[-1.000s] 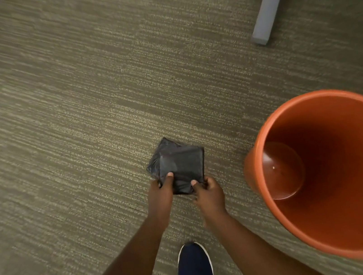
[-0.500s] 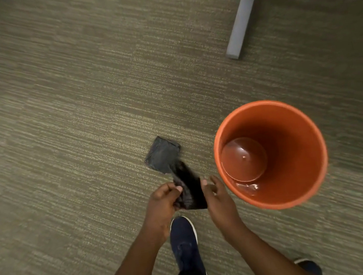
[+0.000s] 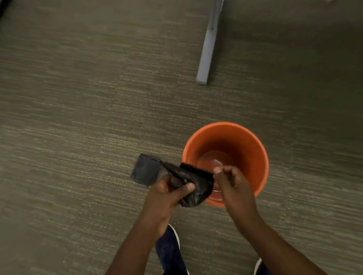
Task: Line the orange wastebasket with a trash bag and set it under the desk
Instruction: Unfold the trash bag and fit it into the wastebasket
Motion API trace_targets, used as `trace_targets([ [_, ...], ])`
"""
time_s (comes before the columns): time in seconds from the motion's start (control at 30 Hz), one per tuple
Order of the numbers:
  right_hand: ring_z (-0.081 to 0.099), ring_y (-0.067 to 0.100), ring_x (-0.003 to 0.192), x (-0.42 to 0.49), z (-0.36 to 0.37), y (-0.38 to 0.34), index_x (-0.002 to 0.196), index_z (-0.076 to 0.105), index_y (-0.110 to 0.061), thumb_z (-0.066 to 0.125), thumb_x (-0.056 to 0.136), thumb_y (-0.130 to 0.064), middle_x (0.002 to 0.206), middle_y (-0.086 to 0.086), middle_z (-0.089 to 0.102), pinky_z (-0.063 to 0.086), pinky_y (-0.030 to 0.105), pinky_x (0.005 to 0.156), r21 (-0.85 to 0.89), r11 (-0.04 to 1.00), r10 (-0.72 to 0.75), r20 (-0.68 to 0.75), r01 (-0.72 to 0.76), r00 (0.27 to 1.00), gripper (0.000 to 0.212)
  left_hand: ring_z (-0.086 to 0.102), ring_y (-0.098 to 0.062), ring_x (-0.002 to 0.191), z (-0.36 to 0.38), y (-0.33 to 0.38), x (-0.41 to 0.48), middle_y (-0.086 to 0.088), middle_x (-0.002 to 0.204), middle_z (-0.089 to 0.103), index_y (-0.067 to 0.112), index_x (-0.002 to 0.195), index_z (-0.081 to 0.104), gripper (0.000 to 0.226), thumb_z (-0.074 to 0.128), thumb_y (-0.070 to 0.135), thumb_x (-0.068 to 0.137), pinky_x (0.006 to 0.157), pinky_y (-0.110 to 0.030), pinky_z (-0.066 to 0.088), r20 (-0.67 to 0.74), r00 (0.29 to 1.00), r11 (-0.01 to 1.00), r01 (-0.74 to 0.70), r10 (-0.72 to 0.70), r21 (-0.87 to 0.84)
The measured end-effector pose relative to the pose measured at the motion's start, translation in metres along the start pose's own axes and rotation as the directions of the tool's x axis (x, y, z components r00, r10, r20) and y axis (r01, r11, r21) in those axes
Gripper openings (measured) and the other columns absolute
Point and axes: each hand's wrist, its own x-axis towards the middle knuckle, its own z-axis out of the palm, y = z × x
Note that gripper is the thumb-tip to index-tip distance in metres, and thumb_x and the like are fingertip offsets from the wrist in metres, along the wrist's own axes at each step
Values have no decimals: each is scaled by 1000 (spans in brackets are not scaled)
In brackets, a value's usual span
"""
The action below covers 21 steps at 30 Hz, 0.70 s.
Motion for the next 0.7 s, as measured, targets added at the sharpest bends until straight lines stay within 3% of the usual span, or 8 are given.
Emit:
trace_targets([
  [0.1, 73, 23, 98, -10, -16, -36, 100, 72, -24, 62, 84, -61, 101, 2, 77, 59, 48, 88, 60, 998, 9, 183, -20, 983, 41, 73, -28, 110, 15, 14, -7, -14, 113, 78, 5, 117, 71, 53, 90, 22, 70, 85, -29, 60, 81, 996, 996, -48, 41, 77],
  [0.2, 74, 28, 98, -13, -28, -62, 105, 74, -14, 67, 92, -40, 100, 9, 78, 56, 54, 93, 1, 999, 33, 330, -35, 943, 30, 75, -20, 106, 33, 31, -12, -5, 110, 80, 25, 106, 78, 36, 88, 28, 71, 81, -23, 59, 160, 984, 979, -103, 75, 174],
  [0.3, 73, 24, 102, -7, -41, -74, 112, 74, -11, 63, 97, -20, 104, 7, 78, 54, 49, 96, -33, 999, -18, 261, 27, 965, 20, 75, -20, 106, 47, 45, -11, -6, 109, 80, 24, 104, 77, 31, 86, 21, 74, 81, -23, 59, 178, 980, 979, -114, 83, 169],
  [0.4, 71, 2, 90, 2, -62, -79, 98, 75, -24, 65, 95, -21, 93, -12, 77, 54, 29, 85, -113, 983, -126, 148, 144, 981, 11, 76, -22, 91, 52, 56, -5, -4, 89, 80, 18, 90, 73, 14, 81, 9, 82, 72, -24, 58, 71, 991, 969, -126, 114, 213],
  [0.47, 69, 0, 86, 7, -79, -78, 94, 73, -27, 65, 94, -20, 87, -16, 75, 52, 26, 80, -242, 945, -210, 70, 221, 975, 11, 63, -20, 72, 49, 61, 1, -6, 72, 66, 15, 74, 60, 23, 79, 5, 83, 64, -35, 50, -84, 970, 889, -172, 228, 424],
  [0.6, 69, 0, 83, 11, -105, -74, 93, 72, -31, 62, 90, -14, 85, -16, 75, 50, 21, 72, -344, 901, -261, 56, 264, 964, 19, 58, -15, 62, 43, 66, 4, 2, 69, 61, 15, 83, 58, 22, 64, -6, 77, 58, -31, 44, -137, 810, 517, -224, 570, 826],
  [0.67, 68, -2, 81, 10, -111, -73, 92, 71, -33, 62, 91, -17, 85, -18, 74, 49, 17, 69, -330, 907, -250, 77, 261, 965, 19, 57, -17, 64, 43, 65, 5, 4, 70, 59, 15, 88, 60, 21, 62, -3, 78, 58, -32, 44, -145, 761, 445, -204, 633, 872],
  [0.7, 69, -1, 82, 10, -113, -73, 94, 72, -32, 63, 91, -17, 85, -17, 75, 50, 18, 70, -329, 907, -248, 87, 263, 965, 18, 58, -16, 64, 45, 65, 7, 4, 72, 61, 16, 89, 61, 16, 61, 1, 83, 58, -31, 46, -201, 759, 491, -174, 619, 854],
])
